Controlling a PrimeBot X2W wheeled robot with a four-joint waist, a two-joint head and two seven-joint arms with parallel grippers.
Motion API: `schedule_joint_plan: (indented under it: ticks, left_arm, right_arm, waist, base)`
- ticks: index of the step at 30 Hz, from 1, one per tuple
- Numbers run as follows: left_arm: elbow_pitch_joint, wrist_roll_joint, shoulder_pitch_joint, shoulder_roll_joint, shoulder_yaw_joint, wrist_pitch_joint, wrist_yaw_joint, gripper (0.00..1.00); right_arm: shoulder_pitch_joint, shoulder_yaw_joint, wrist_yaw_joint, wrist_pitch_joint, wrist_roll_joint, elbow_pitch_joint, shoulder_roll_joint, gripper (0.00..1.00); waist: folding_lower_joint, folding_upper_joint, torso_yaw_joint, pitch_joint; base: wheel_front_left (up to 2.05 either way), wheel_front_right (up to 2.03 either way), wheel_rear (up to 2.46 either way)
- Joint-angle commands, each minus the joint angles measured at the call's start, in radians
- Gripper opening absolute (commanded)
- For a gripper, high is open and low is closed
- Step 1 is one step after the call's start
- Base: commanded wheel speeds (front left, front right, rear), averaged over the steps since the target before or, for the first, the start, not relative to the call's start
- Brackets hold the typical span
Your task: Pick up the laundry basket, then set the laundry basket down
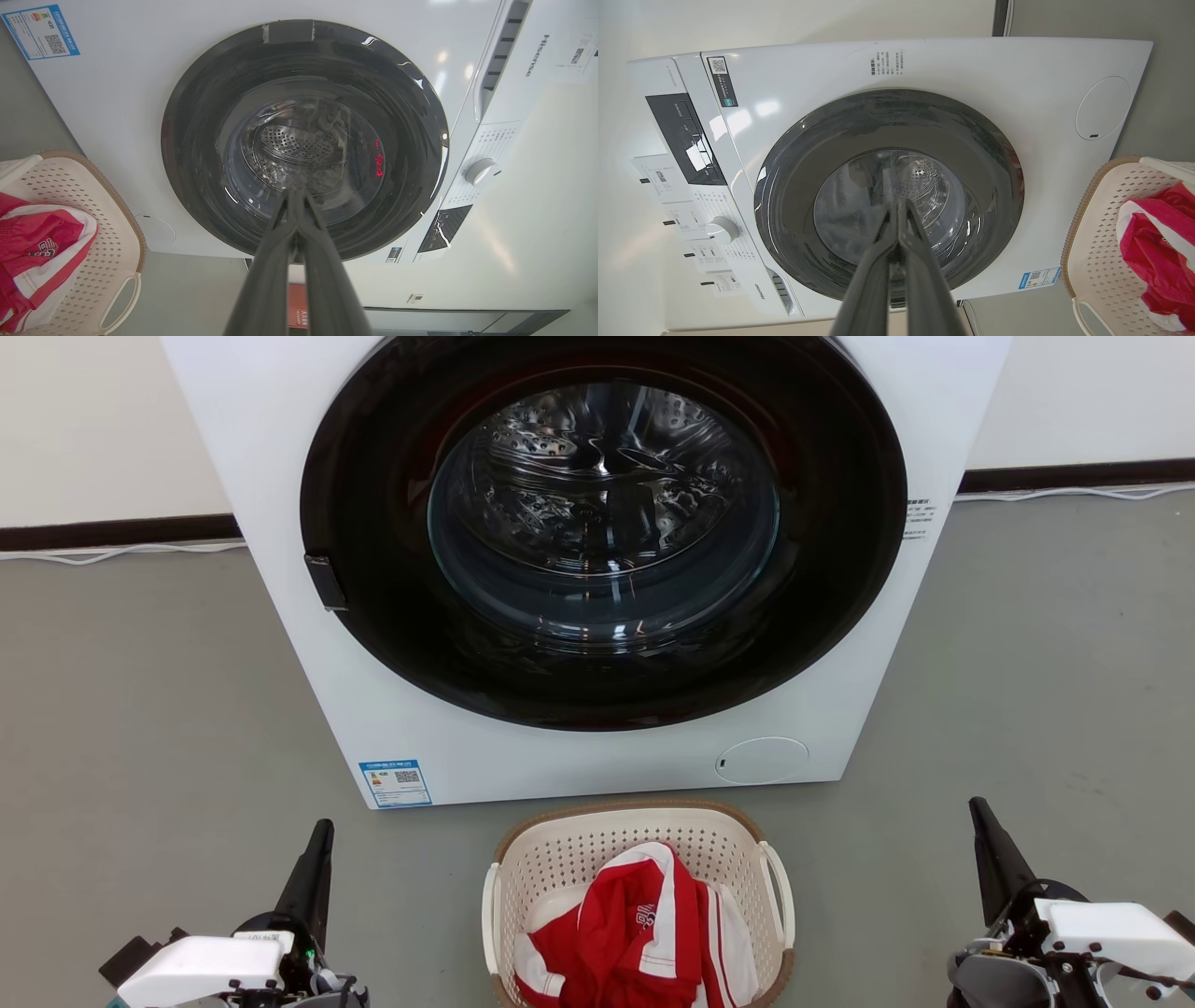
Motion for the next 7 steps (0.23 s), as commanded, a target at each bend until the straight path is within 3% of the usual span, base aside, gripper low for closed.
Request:
schedule_joint_plan:
  ticks: [1, 7]
  left_arm:
    - [-0.030, -0.005, -0.056, 0.010, 0.030, 0.006, -0.007, 0.00]
    - [-0.030, -0.005, -0.056, 0.010, 0.030, 0.006, -0.007, 0.00]
  right_arm:
    - [-0.041, 0.018, 0.007, 0.008, 0.007, -0.029, -0.004, 0.00]
    - [-0.041, 0.018, 0.007, 0.008, 0.007, -0.029, -0.004, 0.00]
  waist:
    - [-0.0001, 0.0000, 0.000, 0.000]
    - [-0.0001, 0.0000, 0.000, 0.000]
  base:
    - [0.00, 0.00, 0.00]
    - [0.00, 0.00, 0.00]
